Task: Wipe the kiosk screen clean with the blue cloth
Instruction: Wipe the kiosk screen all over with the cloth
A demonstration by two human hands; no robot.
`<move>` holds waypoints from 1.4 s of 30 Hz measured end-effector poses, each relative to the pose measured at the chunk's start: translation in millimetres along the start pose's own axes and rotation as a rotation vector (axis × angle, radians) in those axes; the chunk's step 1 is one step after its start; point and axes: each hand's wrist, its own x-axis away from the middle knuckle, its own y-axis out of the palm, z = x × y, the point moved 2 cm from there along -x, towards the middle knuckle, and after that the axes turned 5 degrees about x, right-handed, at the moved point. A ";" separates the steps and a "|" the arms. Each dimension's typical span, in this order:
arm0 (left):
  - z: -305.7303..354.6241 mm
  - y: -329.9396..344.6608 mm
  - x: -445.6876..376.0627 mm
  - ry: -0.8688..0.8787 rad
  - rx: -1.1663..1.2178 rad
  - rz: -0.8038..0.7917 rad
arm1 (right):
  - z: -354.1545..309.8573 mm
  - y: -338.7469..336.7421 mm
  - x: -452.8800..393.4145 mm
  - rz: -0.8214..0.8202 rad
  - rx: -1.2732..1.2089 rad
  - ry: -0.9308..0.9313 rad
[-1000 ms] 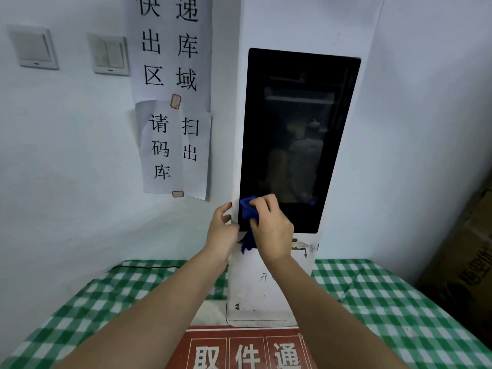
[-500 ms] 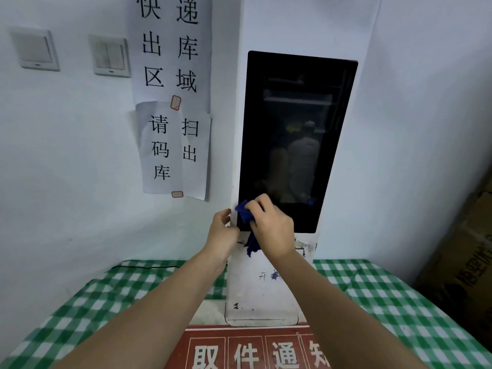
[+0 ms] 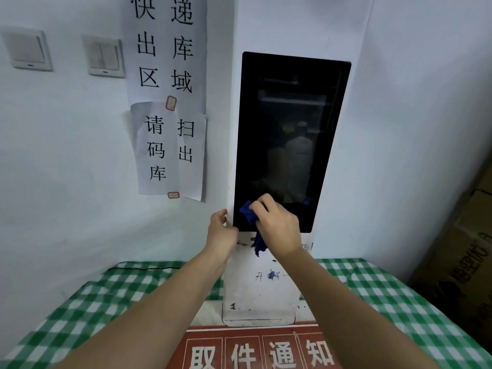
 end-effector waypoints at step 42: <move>-11.7 33.1 -4.8 0.025 -0.049 0.164 | 48.5 -8.1 36.3 -0.212 0.109 -0.080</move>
